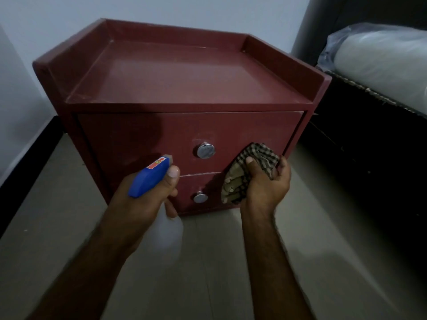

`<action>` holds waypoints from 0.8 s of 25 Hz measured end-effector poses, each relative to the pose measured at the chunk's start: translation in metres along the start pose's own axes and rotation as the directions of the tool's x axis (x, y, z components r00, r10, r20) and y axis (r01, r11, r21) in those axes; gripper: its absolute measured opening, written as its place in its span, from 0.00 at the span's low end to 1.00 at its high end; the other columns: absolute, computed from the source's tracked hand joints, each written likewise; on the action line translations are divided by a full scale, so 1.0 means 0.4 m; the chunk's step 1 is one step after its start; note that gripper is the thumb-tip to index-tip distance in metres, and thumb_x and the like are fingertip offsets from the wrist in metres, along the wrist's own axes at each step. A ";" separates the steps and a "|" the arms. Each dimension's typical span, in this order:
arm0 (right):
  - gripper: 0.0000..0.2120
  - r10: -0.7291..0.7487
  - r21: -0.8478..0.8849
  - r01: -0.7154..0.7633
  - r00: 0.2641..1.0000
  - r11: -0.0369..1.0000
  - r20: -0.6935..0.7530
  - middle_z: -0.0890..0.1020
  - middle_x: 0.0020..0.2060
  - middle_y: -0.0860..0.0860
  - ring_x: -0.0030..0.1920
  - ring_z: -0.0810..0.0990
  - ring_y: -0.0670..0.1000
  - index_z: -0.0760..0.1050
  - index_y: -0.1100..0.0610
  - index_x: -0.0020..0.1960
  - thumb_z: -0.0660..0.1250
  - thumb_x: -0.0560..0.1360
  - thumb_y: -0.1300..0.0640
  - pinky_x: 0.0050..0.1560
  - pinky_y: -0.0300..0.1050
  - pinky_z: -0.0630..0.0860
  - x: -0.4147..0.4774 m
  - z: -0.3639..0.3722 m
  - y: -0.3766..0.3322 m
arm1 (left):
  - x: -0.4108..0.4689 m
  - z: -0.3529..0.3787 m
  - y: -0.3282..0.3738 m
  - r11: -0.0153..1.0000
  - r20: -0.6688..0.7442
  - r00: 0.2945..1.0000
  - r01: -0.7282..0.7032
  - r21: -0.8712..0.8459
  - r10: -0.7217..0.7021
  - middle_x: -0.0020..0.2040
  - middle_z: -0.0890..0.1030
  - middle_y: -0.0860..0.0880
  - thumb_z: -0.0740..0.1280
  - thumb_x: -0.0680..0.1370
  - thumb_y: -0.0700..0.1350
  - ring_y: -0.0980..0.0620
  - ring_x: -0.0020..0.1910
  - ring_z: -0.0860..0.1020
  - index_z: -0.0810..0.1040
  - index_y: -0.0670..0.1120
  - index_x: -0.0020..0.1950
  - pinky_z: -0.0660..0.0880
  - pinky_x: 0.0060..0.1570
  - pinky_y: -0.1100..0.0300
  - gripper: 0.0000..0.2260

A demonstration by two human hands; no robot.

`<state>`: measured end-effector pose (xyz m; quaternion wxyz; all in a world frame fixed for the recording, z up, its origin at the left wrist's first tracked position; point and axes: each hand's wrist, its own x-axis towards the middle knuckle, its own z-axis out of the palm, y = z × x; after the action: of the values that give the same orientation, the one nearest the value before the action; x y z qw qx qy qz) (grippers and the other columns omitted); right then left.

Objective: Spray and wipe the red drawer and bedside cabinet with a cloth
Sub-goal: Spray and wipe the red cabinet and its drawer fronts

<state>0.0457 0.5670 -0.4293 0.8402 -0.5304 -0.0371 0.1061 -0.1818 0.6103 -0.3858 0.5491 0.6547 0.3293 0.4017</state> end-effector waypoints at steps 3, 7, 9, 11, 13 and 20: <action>0.34 0.113 0.166 -0.121 0.992 0.979 0.057 0.85 0.61 0.53 0.57 0.87 0.55 0.74 0.53 0.72 0.79 0.69 0.68 0.57 0.59 0.84 -0.015 0.002 -0.012 | -0.002 0.028 -0.004 0.999 0.041 0.999 0.036 -0.016 -0.035 0.38 0.82 0.40 0.71 0.73 0.64 0.39 0.32 0.81 0.82 0.63 0.58 0.80 0.42 0.50 0.15; 0.27 0.195 0.207 -0.233 0.962 0.950 0.190 0.87 0.57 0.56 0.56 0.87 0.59 0.78 0.53 0.69 0.72 0.72 0.70 0.56 0.59 0.84 -0.040 -0.003 -0.036 | 0.011 0.049 -0.019 0.998 0.062 0.996 0.054 0.036 -0.056 0.32 0.80 0.37 0.70 0.71 0.67 0.37 0.32 0.81 0.83 0.53 0.48 0.78 0.42 0.47 0.19; 0.25 0.203 0.205 -0.256 0.947 0.945 0.249 0.86 0.58 0.58 0.58 0.86 0.61 0.78 0.54 0.67 0.69 0.73 0.70 0.58 0.60 0.83 -0.057 -0.001 -0.043 | 0.021 0.055 -0.029 0.996 0.062 0.996 0.055 0.071 -0.059 0.30 0.80 0.40 0.70 0.72 0.67 0.43 0.29 0.81 0.83 0.54 0.44 0.77 0.39 0.53 0.17; 0.22 0.221 0.235 -0.297 0.928 0.925 0.301 0.85 0.60 0.59 0.60 0.84 0.63 0.78 0.56 0.68 0.67 0.75 0.68 0.62 0.62 0.81 -0.078 0.007 -0.039 | 0.030 0.061 -0.036 0.997 0.069 0.996 0.051 0.050 -0.054 0.31 0.80 0.40 0.71 0.72 0.67 0.44 0.29 0.81 0.84 0.58 0.49 0.80 0.39 0.51 0.15; 0.20 0.233 0.306 -0.348 0.905 0.886 0.355 0.84 0.60 0.59 0.61 0.83 0.61 0.76 0.60 0.70 0.66 0.79 0.61 0.65 0.61 0.78 -0.103 0.016 -0.031 | 0.037 0.063 -0.039 0.999 0.075 0.996 0.043 0.026 -0.045 0.33 0.80 0.38 0.71 0.71 0.69 0.42 0.30 0.81 0.83 0.55 0.52 0.81 0.40 0.45 0.20; 0.21 0.214 0.321 -0.382 0.865 0.867 0.454 0.84 0.64 0.55 0.65 0.82 0.57 0.72 0.52 0.73 0.63 0.81 0.63 0.64 0.53 0.80 -0.132 0.030 -0.003 | 0.038 0.054 -0.027 1.000 0.060 0.998 0.004 0.003 -0.005 0.37 0.79 0.35 0.71 0.72 0.69 0.41 0.30 0.81 0.82 0.51 0.51 0.81 0.37 0.46 0.23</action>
<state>-0.0077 0.5657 -0.4202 0.8770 -0.3130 -0.1027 0.3497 -0.1556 0.6158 -0.3957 0.5588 0.6665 0.3145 0.3801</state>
